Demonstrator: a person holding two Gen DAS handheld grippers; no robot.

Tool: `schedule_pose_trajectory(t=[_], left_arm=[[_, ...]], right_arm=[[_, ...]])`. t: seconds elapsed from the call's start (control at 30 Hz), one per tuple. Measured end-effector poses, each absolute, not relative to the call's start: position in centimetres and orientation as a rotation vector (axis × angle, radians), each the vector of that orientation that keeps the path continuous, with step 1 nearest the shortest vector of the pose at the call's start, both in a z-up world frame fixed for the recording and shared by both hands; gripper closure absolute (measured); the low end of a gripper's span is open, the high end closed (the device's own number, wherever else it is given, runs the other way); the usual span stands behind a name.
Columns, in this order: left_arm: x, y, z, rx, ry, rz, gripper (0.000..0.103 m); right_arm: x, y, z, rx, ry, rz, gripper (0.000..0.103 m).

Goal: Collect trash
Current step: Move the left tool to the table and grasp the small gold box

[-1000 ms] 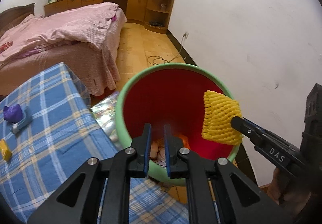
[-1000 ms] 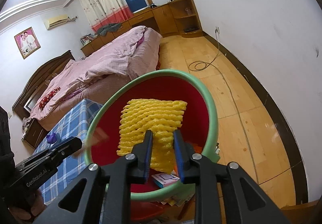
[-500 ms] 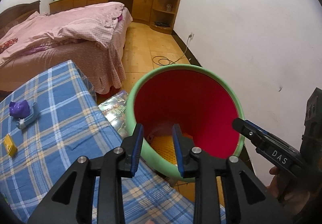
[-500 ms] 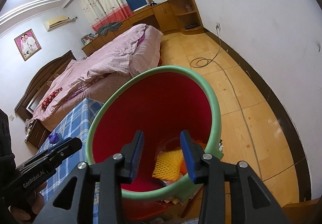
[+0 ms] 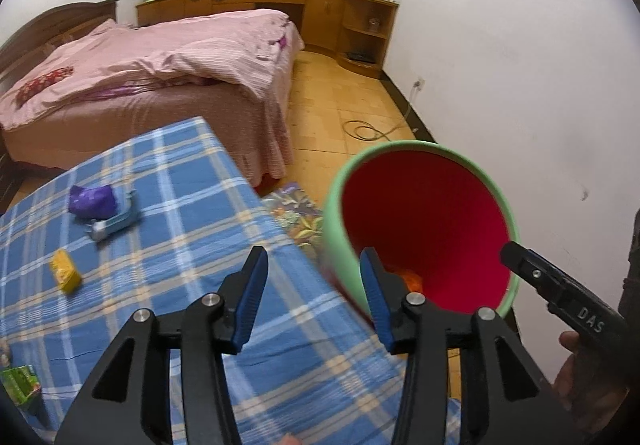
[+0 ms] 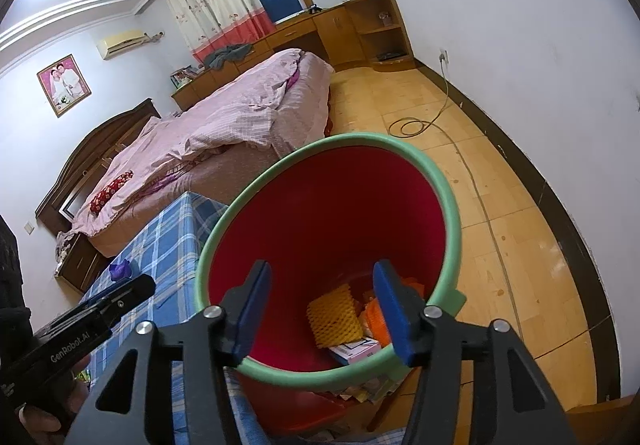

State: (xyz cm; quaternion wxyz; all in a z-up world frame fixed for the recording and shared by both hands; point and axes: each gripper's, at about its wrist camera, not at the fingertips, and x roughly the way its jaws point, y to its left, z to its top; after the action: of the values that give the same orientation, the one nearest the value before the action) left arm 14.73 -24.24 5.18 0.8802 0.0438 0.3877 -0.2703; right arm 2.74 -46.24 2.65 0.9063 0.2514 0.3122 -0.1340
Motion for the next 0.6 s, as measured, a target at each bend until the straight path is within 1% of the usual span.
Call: schedule_pose_trajectory(t=[0.6], left_arm=[[19.4,-12.9,4.0,0.020,0.822,-0.263,0.055]], right_arm=[[5.1,-42.7,3.1,0.481,0.666,-0.219,0.037]])
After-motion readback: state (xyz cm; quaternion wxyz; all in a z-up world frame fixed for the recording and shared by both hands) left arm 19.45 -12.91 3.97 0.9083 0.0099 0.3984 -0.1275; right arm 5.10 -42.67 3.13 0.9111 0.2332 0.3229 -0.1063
